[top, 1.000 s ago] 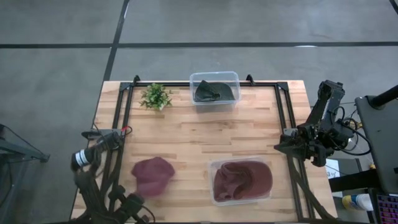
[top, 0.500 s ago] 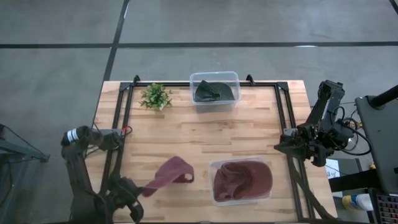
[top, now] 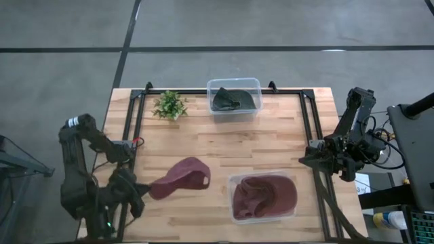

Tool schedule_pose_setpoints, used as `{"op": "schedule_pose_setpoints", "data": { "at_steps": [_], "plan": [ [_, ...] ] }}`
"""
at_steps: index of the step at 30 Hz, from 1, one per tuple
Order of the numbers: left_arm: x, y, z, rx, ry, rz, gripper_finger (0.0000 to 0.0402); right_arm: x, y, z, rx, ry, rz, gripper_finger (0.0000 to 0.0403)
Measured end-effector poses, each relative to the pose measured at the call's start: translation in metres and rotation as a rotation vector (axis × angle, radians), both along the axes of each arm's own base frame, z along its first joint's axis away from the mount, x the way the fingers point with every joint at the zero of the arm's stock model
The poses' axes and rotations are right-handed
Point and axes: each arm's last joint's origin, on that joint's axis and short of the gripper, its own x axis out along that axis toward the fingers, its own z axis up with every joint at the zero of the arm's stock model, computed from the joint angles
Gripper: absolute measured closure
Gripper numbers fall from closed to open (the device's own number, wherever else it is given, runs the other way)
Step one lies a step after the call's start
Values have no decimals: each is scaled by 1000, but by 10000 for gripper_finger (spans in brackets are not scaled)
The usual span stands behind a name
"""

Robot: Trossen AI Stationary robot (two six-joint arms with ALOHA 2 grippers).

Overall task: Pick & Place hat
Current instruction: Put the maroon cap into the bottom transparent bin

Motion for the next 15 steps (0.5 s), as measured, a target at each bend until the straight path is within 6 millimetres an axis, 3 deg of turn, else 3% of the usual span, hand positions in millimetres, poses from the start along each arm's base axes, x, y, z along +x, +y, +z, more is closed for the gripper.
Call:
{"op": "schedule_pose_setpoints", "data": {
  "at_steps": [6, 15],
  "plan": [
    [-6, 21, 15, -129, -154, 62, 401, 0, 0, 0, 0, 0, 1, 257],
    [-3, 42, 34, -154, -408, 82, 401, 0, 0, 0, 0, 0, 0, 257]
  ]
}}
